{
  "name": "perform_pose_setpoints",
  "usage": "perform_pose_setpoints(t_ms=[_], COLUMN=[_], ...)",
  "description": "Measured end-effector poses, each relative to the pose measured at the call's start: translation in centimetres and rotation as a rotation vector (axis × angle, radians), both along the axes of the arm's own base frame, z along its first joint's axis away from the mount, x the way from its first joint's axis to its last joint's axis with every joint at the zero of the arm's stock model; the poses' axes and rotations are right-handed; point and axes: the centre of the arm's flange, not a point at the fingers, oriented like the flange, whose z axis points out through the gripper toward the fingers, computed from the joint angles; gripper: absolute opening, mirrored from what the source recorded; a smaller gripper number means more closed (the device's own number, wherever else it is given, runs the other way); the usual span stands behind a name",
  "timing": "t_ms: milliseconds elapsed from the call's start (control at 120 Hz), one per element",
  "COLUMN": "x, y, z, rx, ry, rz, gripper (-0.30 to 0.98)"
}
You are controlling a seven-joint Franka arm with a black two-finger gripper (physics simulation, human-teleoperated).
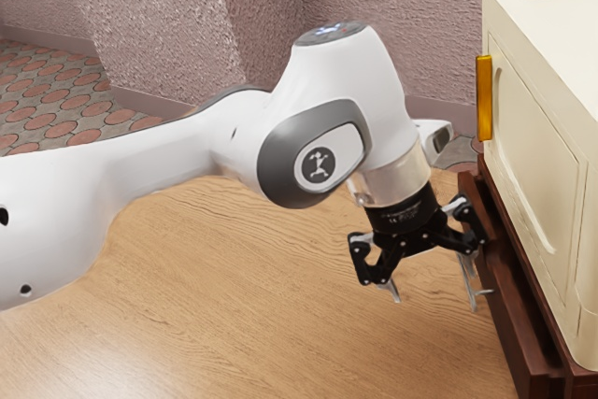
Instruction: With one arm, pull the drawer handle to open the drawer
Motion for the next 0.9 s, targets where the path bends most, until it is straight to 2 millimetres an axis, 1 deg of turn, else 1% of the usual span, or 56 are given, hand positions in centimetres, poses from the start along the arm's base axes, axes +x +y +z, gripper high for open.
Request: perform_pose_setpoints(t_ms=[167,667,900], x=[-1.3,-5.1,-6.3], y=[0.8,4.5,6.4], z=[0.2,0.7,0.9], rx=[0.004,0.012,0.012], ry=[0.005,0.012,0.009], rz=[0.000,-0.002,-0.009], gripper=[0.69,0.69,0.69])
